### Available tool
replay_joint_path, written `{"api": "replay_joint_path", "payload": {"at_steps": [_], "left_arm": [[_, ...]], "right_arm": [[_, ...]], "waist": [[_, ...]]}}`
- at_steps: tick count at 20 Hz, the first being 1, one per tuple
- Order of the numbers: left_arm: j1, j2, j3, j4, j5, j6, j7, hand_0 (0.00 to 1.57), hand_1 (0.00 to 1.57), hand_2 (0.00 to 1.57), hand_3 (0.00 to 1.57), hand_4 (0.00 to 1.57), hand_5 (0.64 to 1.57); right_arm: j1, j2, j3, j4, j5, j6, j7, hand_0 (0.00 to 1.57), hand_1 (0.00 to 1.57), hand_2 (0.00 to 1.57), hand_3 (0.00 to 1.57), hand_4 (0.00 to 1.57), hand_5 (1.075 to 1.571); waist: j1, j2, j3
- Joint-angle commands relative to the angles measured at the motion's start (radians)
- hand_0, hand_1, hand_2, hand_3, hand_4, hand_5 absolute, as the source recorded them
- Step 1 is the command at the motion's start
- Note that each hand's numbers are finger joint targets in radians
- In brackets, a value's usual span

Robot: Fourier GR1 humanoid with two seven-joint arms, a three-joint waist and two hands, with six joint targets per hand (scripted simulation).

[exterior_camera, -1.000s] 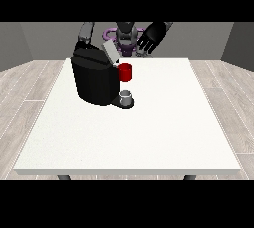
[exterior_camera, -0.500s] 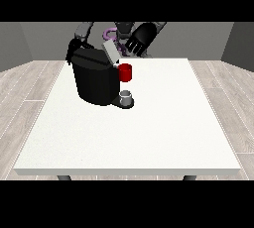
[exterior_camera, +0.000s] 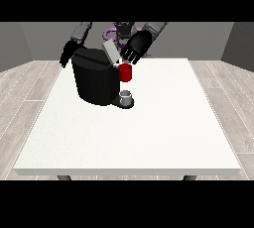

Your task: Insert the coffee pod into the coffee machine and close the lid

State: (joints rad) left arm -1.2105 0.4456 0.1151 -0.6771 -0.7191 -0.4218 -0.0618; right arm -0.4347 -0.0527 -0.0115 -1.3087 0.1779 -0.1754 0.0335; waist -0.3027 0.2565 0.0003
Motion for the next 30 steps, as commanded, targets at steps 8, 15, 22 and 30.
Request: {"api": "replay_joint_path", "payload": {"at_steps": [8, 15, 22, 30], "left_arm": [[-0.038, -0.004, 0.014, 0.040, 0.000, -0.008, -0.007, 1.24, 1.24, 1.28, 1.23, 0.42, 1.571], [-0.058, -0.009, 0.006, 0.044, -0.022, 0.016, -0.009, 1.17, 1.17, 1.24, 1.20, 0.42, 1.571], [-0.061, -0.021, 0.004, 0.031, -0.023, 0.012, -0.005, 1.22, 1.22, 1.26, 1.21, 0.38, 1.571], [-0.071, 0.000, 0.021, 0.036, -0.025, 0.046, -0.042, 1.18, 1.18, 1.20, 1.17, 0.35, 1.571]], "right_arm": [[-0.029, -0.033, -0.022, 0.006, -0.007, 0.020, 0.019, 0.00, 0.00, 0.00, 0.00, 0.00, 1.571], [-0.041, -0.020, -0.032, 0.019, -0.013, 0.000, -0.009, 0.00, 0.00, 0.00, 0.00, 0.00, 1.571], [-0.023, -0.050, -0.068, 0.064, -0.035, 0.023, -0.036, 0.00, 0.00, 0.00, 0.00, 0.00, 1.571], [-0.009, -0.046, -0.063, 0.056, -0.033, 0.020, -0.076, 0.00, 0.00, 0.00, 0.00, 0.00, 1.571]], "waist": [[-0.012, 0.033, -0.0003], [-0.016, 0.067, -0.0003], [0.008, 0.037, 0.0002], [-0.009, 0.058, 0.0000]]}}
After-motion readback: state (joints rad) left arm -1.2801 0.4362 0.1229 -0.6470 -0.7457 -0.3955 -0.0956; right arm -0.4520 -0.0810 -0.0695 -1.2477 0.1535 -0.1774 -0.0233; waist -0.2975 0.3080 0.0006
